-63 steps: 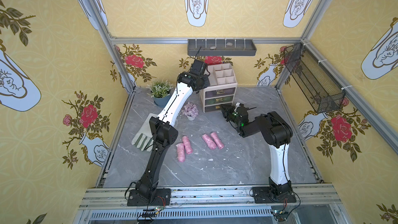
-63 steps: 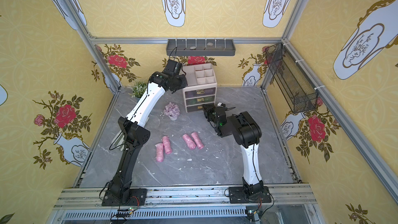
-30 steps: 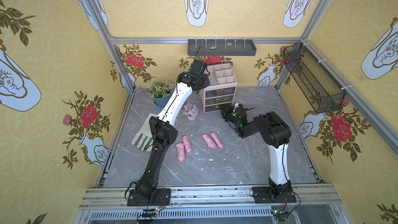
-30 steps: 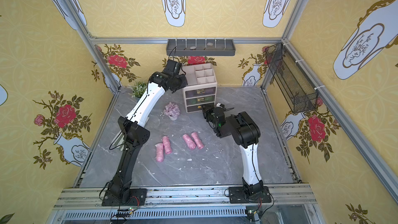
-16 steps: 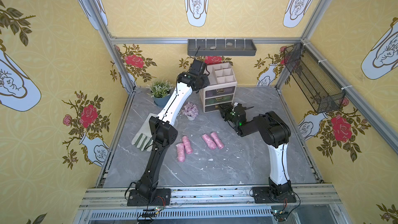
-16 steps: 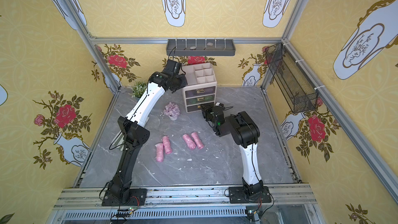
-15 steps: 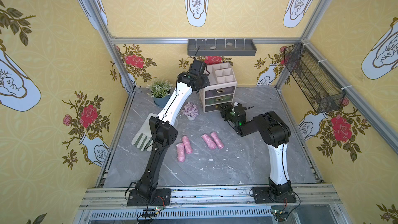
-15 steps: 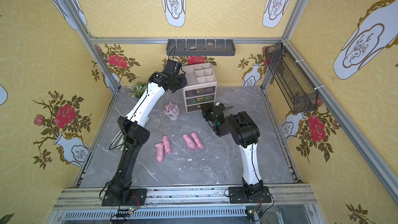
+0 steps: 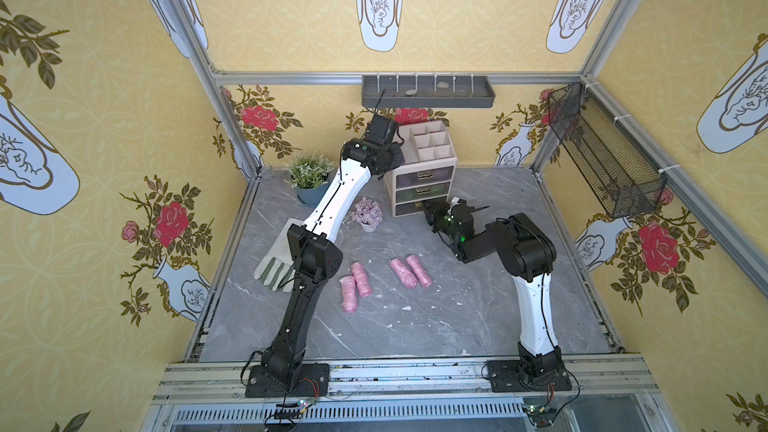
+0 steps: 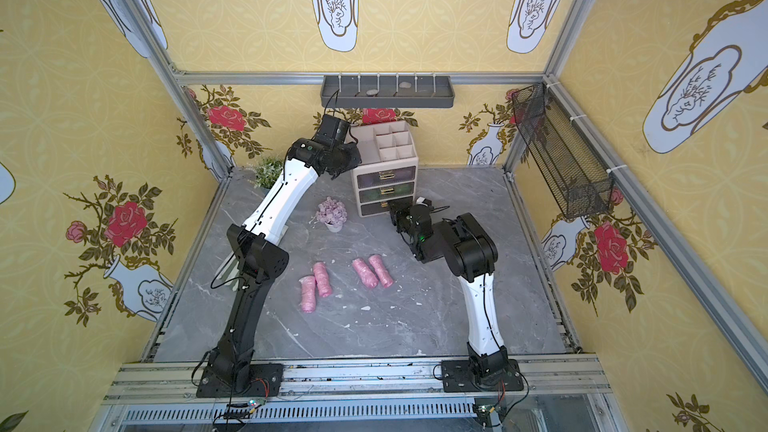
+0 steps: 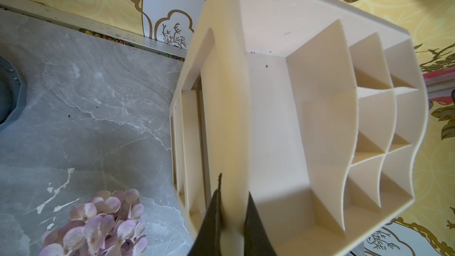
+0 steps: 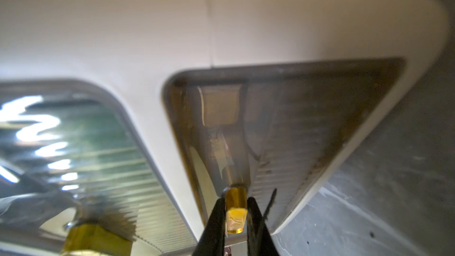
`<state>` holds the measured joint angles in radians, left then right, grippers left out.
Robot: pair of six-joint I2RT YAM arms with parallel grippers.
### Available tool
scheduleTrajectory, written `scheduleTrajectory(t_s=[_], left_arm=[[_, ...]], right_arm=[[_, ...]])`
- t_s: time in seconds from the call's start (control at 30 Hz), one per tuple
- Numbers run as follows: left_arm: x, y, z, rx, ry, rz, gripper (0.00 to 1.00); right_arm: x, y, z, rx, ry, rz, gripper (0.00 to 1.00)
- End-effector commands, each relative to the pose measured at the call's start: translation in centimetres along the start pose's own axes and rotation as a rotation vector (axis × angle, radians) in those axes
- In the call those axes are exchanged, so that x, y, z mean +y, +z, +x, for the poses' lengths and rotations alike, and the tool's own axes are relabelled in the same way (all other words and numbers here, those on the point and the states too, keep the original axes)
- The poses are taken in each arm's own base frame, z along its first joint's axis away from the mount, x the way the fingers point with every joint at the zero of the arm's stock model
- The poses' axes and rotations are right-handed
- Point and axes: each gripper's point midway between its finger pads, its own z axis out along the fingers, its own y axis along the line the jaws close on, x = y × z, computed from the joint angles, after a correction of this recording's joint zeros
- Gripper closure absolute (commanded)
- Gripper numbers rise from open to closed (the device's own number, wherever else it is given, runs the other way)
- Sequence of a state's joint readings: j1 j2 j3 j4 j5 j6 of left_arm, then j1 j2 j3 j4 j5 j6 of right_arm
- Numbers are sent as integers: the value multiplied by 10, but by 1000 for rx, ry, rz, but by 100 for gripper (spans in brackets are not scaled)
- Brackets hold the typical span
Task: Sort the rolls of trash bags by color and place them into the drawer
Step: Open the drawer in the storage box.
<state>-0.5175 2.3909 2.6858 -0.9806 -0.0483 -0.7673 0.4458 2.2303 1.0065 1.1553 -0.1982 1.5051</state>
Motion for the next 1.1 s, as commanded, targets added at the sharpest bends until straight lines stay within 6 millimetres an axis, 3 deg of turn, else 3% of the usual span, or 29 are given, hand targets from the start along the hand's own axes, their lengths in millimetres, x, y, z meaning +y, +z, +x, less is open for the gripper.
scheduleTrajectory(t_s=[0.0,0.33,0.63,1.07], left_arm=[[13,4,33,141,12,-36,95],[12,9,36,145,1,-37,98],[6,19,41,127,-9,-49,100],[10,26,47,127,-22,-84,100]], right_arm=[[12,1,-13,-53,4,-58,87],[9,-5,-4,-11,11,-33,100],[-8,-23,16,87,47,14,100],[-17,-44,42,210,63,36,100]])
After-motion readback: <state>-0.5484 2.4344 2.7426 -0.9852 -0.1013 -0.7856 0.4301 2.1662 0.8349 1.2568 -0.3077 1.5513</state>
